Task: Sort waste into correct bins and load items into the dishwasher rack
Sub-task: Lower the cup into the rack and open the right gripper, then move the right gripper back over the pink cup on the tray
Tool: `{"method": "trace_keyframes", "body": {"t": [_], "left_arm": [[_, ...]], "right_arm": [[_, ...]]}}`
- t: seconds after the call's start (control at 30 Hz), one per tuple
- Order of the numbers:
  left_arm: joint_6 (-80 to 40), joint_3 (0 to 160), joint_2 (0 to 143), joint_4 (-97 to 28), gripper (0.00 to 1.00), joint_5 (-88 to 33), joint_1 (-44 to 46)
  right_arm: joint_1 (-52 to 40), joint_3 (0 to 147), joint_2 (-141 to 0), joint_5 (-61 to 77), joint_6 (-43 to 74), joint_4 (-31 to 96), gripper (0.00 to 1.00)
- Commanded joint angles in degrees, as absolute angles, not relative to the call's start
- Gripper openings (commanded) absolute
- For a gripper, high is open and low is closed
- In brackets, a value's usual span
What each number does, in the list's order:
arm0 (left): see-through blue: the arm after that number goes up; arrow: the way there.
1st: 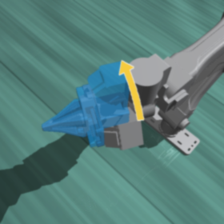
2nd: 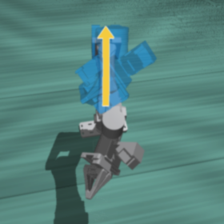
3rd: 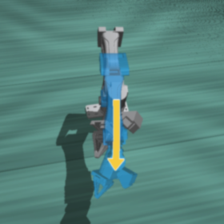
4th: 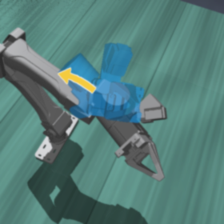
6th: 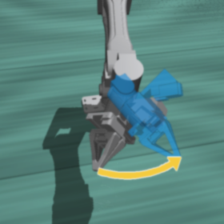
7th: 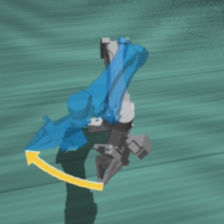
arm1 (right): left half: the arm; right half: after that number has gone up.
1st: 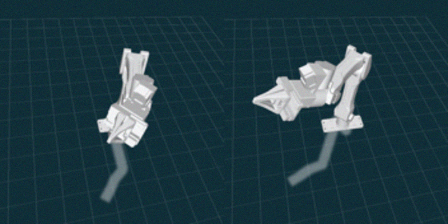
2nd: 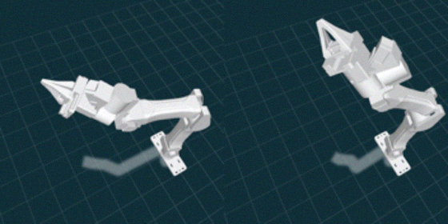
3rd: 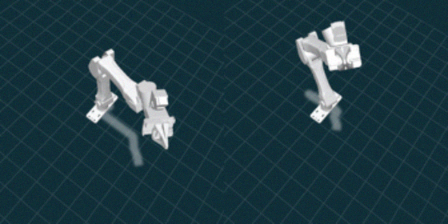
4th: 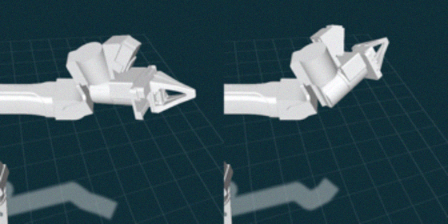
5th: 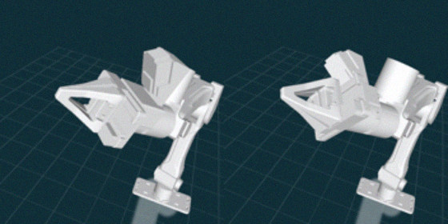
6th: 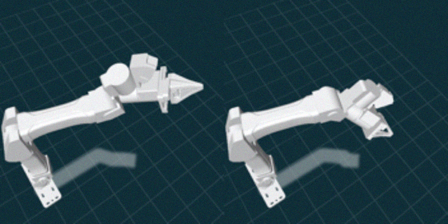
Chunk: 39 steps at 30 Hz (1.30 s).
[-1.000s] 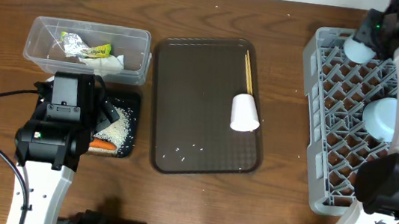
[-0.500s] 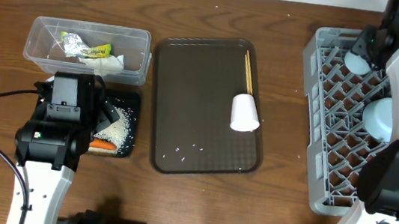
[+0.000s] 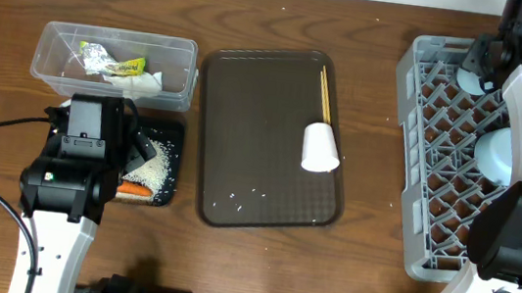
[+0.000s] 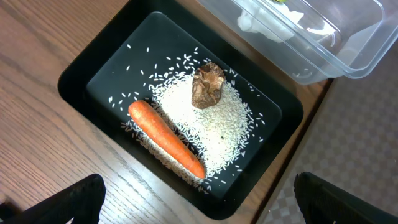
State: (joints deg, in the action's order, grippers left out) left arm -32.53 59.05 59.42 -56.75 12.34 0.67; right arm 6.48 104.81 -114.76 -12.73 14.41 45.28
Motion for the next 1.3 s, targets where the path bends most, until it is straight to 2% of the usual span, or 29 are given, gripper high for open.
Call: {"method": "trace_keyframes", "body": {"t": [0.0, 0.13, 0.33, 0.67, 0.83, 0.93, 1.13, 1.27], "left_arm": [[-32.2, 59.0, 59.5, -56.9, 0.98, 12.5, 0.7], [-32.2, 59.0, 59.5, -56.9, 0.98, 12.5, 0.7], [-32.2, 59.0, 59.5, -57.0, 0.98, 12.5, 0.7], [-32.2, 59.0, 59.5, -57.0, 0.98, 12.5, 0.7], [-32.2, 59.0, 59.5, -57.0, 0.98, 12.5, 0.7], [-32.2, 59.0, 59.5, -56.9, 0.98, 12.5, 0.7], [-32.2, 59.0, 59.5, -56.9, 0.98, 12.5, 0.7], [-32.2, 59.0, 59.5, -57.0, 0.98, 12.5, 0.7]], "right_arm": [[7.1, 104.5, -113.6, -11.3, 13.6, 45.0, 0.58], [7.1, 104.5, -113.6, -10.2, 13.6, 45.0, 0.69], [7.0, 104.5, -113.6, -10.0, 13.6, 45.2, 0.73], [6.7, 104.6, -113.5, -8.6, 13.6, 46.6, 0.73], [5.0, 104.6, -111.7, 3.0, 11.1, 46.9, 0.73], [2.1, 104.6, -109.3, 9.2, 9.1, 46.5, 0.73], [-6.3, 104.6, -104.1, 9.3, 9.4, 48.2, 0.74], [-13.1, 104.6, -101.8, 9.3, 9.4, 53.9, 0.77]]}}
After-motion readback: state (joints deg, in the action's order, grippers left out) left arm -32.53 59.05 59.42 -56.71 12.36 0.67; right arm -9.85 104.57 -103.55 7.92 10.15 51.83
